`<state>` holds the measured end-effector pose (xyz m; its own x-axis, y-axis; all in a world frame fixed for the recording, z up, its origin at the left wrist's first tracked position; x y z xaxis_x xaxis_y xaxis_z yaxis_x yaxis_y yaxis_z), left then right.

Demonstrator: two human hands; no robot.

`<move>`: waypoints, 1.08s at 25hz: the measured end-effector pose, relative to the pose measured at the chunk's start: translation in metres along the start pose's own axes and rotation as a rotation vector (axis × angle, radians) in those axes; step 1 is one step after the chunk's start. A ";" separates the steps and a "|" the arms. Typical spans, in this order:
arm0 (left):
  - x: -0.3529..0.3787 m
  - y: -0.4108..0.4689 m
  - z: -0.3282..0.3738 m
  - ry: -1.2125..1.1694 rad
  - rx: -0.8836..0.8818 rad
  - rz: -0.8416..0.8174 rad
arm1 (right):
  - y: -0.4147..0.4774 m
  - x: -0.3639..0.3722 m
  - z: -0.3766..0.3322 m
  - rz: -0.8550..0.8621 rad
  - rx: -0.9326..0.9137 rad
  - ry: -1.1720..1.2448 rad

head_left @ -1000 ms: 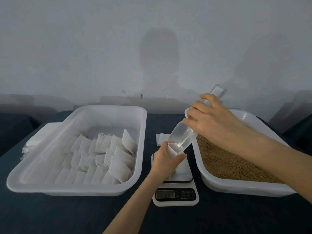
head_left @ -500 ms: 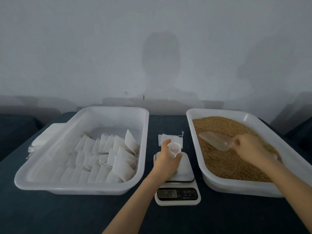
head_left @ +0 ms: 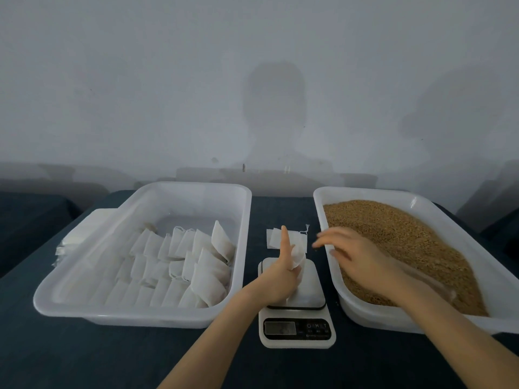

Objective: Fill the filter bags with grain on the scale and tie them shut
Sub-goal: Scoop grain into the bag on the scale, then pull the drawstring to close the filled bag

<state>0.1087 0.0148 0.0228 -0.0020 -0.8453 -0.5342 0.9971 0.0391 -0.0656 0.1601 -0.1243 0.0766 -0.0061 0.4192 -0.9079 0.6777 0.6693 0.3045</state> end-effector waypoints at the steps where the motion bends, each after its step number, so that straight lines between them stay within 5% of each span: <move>1: 0.000 -0.001 0.001 -0.005 0.008 -0.005 | 0.005 0.009 -0.022 -0.047 -0.118 0.017; 6: 0.007 -0.004 0.000 0.141 0.086 -0.174 | 0.026 0.027 -0.032 -0.168 -0.159 -0.127; 13: -0.020 -0.008 -0.003 0.279 -0.096 -0.048 | 0.023 0.024 -0.027 -0.066 -0.035 0.085; 19: -0.028 -0.005 0.005 0.263 -0.053 0.090 | 0.021 0.033 -0.027 -0.040 0.047 0.159; 21: -0.030 -0.002 0.005 0.151 -0.058 0.079 | 0.021 0.033 -0.032 -0.020 -0.005 0.155; 27: -0.030 0.013 0.008 0.332 0.012 0.003 | 0.018 0.028 -0.029 -0.006 -0.002 0.265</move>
<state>0.1226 0.0367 0.0449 -0.0220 -0.6255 -0.7799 0.9979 0.0335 -0.0550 0.1507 -0.0830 0.0647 -0.2026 0.5606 -0.8029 0.6759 0.6733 0.2996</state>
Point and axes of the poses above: each hand's wrist, its own y-axis towards the middle knuckle, its own x-axis out of the palm, z = x × y, the point moved 7 cm from there along y, towards the middle knuckle, and after that the axes turned 3 degrees about -y, right-handed, at the moved point
